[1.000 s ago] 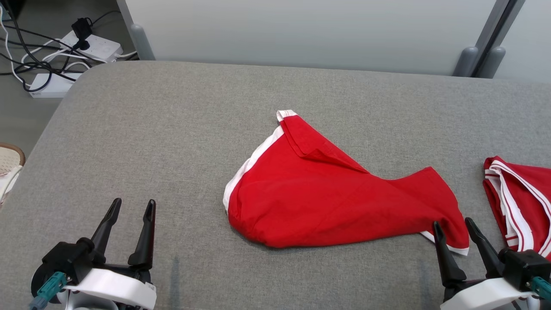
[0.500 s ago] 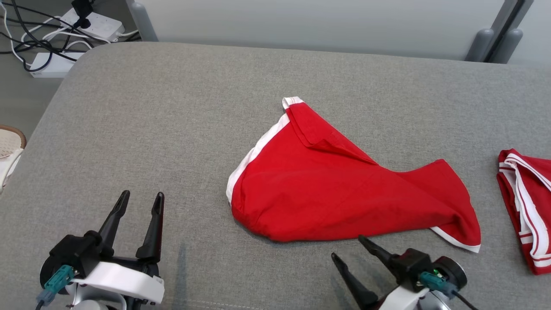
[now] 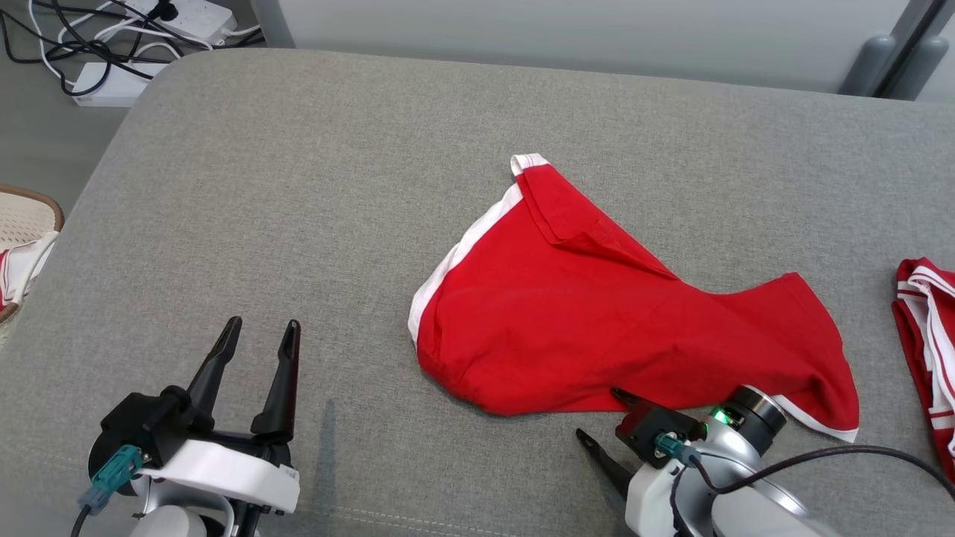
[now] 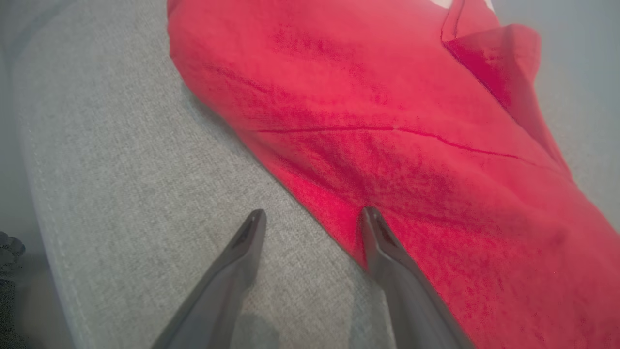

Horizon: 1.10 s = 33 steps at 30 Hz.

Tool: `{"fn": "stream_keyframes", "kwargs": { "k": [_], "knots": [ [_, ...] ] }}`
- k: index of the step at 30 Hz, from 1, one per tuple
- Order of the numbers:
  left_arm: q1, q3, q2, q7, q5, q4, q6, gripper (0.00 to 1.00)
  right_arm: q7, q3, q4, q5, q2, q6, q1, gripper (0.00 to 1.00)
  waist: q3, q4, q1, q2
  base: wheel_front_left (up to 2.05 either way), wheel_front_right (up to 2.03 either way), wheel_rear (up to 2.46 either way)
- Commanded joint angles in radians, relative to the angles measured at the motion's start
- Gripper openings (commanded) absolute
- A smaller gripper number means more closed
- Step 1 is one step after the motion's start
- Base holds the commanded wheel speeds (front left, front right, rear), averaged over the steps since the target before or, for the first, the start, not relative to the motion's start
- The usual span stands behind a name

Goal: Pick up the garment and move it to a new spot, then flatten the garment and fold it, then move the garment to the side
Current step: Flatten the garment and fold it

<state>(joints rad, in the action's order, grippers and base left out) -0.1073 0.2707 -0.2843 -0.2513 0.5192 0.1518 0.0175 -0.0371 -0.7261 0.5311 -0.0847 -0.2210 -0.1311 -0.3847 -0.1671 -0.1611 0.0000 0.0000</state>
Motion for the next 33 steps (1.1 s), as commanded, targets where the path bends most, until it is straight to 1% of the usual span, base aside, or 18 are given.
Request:
{"fn": "stream_keyframes", "kwargs": {
  "k": [1,4,5,6,10,14,17,20,21,23,24,25,27,29,33],
  "knots": [
    [-0.052,-0.044,-0.017,-0.009,-0.017,-0.018,-0.006,1.0,0.003,-0.024,0.013,0.011,0.014,0.0,-0.03,1.0,-0.004,-0.004,0.0,0.0,0.0,0.0,0.0],
    [-0.055,-0.051,-0.01,-0.01,-0.02,-0.014,-0.011,1.0,-0.002,-0.056,0.091,0.02,0.034,0.0,-0.078,1.0,-0.007,-0.008,0.0,0.0,0.0,0.0,0.0],
    [-0.056,-0.052,-0.008,-0.01,-0.021,-0.013,-0.012,1.0,-0.005,-0.067,0.115,0.021,0.041,0.0,-0.093,0.48,-0.007,-0.009,0.0,0.0,0.0,0.0,0.0],
    [-0.056,-0.054,-0.006,-0.01,-0.022,-0.012,-0.014,1.0,-0.009,-0.073,0.137,0.019,0.048,0.0,-0.106,0.0,-0.006,-0.01,0.0,0.0,0.0,0.0,0.0],
    [-0.053,-0.062,0.005,-0.01,-0.028,-0.011,-0.021,1.0,-0.03,-0.099,0.189,-0.007,0.078,0.0,-0.141,0.0,0.0,-0.011,0.0,0.0,0.0,0.0,0.0],
    [-0.046,-0.071,0.013,-0.01,-0.036,-0.01,-0.027,1.0,-0.062,-0.155,0.161,-0.081,0.088,0.0,-0.156,0.0,0.004,-0.004,0.0,0.0,0.0,0.0,0.0],
    [-0.041,-0.082,0.017,-0.01,-0.042,-0.011,-0.029,1.0,-0.084,-0.21,0.082,-0.145,0.067,0.0,-0.174,0.0,0.005,0.006,0.0,0.0,0.0,0.0,0.0],
    [-0.039,-0.09,0.021,-0.01,-0.048,-0.012,-0.032,1.0,-0.101,-0.243,-0.033,-0.222,0.032,0.0,-0.191,0.0,0.004,0.014,0.0,0.0,0.0,0.0,0.0],
    [-0.038,-0.092,0.024,-0.01,-0.049,-0.013,-0.034,1.0,-0.106,-0.242,-0.07,-0.242,0.014,0.0,-0.201,0.0,0.003,0.016,0.0,0.0,0.0,0.0,0.0],
    [-0.039,-0.096,0.027,-0.01,-0.053,-0.013,-0.037,1.0,-0.103,-0.216,-0.13,-0.318,-0.01,0.0,-0.209,0.0,-0.001,0.019,0.0,0.0,0.0,0.0,0.0],
    [-0.04,-0.095,0.03,-0.01,-0.055,-0.012,-0.039,1.0,-0.101,-0.199,-0.145,-0.326,-0.032,0.0,-0.227,0.0,-0.004,0.02,0.0,0.0,0.0,0.0,0.0],
    [-0.045,-0.093,0.033,-0.01,-0.06,-0.011,-0.045,1.0,-0.086,-0.152,-0.145,-0.394,-0.049,0.0,-0.241,0.0,-0.011,0.02,0.0,0.0,0.0,0.0,0.0],
    [-0.054,-0.088,0.038,-0.01,-0.063,-0.009,-0.051,1.0,-0.073,-0.13,-0.109,-0.423,-0.07,0.0,-0.27,0.0,-0.024,0.013,0.0,0.0,0.0,0.0,0.0],
    [-0.07,-0.079,0.044,-0.01,-0.068,-0.004,-0.059,1.0,-0.072,-0.138,-0.059,-0.451,-0.086,0.0,-0.306,0.0,-0.039,0.001,0.0,0.0,0.0,0.0,0.0],
    [-0.106,-0.06,0.059,-0.01,-0.077,0.007,-0.075,1.0,-0.069,-0.174,0.064,-0.549,-0.096,0.0,-0.373,0.0,-0.072,-0.029,0.0,0.0,0.0,0.0,0.0]
  ]
}}
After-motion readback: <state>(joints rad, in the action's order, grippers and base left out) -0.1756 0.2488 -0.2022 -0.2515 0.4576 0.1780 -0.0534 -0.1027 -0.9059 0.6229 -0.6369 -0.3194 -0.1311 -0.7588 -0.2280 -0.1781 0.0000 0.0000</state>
